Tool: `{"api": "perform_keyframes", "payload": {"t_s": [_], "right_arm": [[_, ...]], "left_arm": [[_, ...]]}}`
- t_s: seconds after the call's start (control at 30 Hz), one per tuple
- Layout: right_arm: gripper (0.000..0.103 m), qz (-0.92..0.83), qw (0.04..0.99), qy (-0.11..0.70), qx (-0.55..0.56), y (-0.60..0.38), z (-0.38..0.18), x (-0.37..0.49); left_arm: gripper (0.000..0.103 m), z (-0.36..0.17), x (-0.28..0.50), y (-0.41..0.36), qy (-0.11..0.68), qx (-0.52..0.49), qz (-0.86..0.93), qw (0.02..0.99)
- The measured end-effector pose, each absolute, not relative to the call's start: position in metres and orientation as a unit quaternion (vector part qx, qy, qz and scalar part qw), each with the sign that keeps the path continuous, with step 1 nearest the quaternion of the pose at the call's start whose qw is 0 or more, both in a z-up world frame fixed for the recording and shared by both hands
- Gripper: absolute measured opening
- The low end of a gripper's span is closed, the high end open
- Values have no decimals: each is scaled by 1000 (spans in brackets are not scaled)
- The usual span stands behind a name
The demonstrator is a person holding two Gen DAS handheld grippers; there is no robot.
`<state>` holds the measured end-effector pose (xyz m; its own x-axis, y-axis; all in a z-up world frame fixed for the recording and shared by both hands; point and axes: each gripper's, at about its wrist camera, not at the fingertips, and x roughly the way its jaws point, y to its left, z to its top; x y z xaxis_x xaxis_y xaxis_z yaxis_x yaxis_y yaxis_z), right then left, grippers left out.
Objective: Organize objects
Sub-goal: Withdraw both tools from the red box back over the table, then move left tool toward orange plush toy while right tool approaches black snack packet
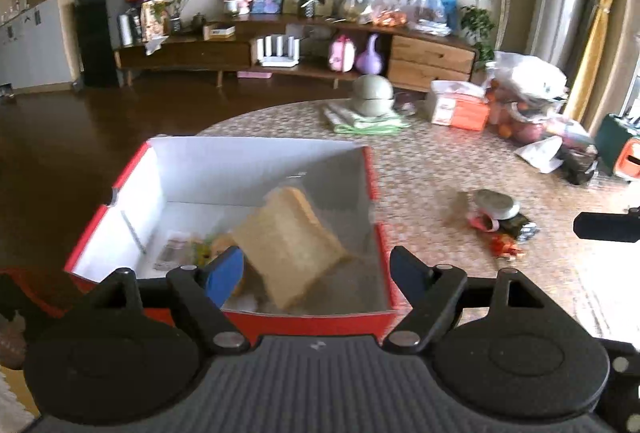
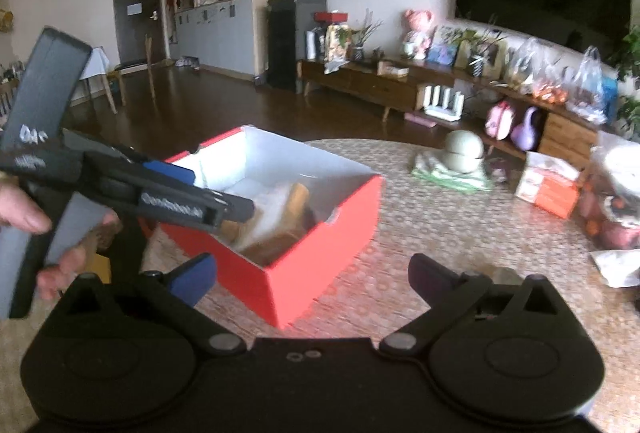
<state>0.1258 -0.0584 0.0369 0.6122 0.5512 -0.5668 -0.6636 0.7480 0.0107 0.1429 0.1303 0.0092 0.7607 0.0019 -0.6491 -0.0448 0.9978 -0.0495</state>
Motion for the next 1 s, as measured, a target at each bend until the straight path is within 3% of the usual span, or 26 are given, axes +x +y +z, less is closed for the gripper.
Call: {"api": "perform_keyframes", "payload": {"t_s": [0.63,0.8,0.9,1.0], "right_arm": [[102,225,922,309,-59,-197,1,150],[102,208,925,314,-54,-219,-7,163],[102,199,925,319,-55,-228,-11,174],[102,186,924,329,-54,-236,-18,192]], "left_arm": [[84,-19,170,10,345,-35,-98,933],[91,-33,184,-12,350,-31,-115,929],[101,-44,195,-24,351,-21,-116,929],[102,-56,203,-33,354,-19,-125,927]]}}
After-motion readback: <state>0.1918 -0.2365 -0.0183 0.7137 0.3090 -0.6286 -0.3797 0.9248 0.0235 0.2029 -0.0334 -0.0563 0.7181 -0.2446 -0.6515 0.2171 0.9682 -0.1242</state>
